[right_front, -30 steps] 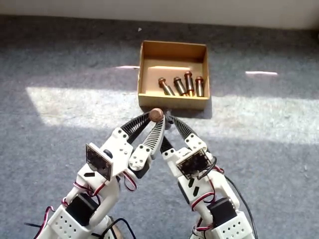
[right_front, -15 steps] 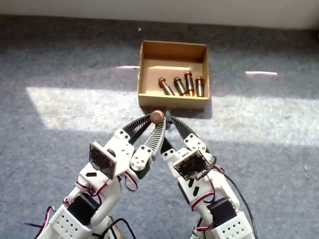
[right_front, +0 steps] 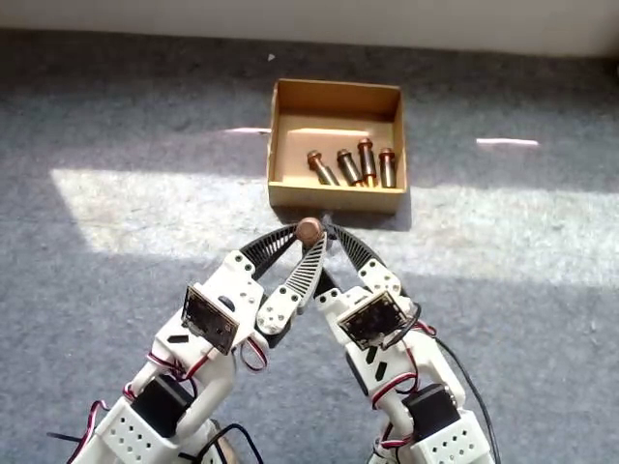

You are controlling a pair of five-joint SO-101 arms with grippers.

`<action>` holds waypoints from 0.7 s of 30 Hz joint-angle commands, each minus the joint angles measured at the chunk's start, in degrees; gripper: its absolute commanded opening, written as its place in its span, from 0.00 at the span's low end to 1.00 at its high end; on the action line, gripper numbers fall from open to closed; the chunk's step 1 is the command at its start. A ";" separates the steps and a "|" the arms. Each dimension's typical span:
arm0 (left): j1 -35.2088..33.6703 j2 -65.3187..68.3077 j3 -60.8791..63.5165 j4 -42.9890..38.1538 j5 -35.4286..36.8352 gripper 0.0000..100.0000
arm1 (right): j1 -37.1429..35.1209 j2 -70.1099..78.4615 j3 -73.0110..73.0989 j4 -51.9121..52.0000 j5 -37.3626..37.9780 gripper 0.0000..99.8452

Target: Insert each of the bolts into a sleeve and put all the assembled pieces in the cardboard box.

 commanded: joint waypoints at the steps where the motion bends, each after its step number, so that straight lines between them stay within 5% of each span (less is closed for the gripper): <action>1: 0.40 -0.13 -0.75 3.87 -0.97 0.19 | 1.45 -0.84 8.13 -0.66 0.18 0.01; 21: -2.24 -0.75 -2.33 4.48 -1.05 0.17 | 5.58 -0.84 8.13 -0.31 0.09 0.01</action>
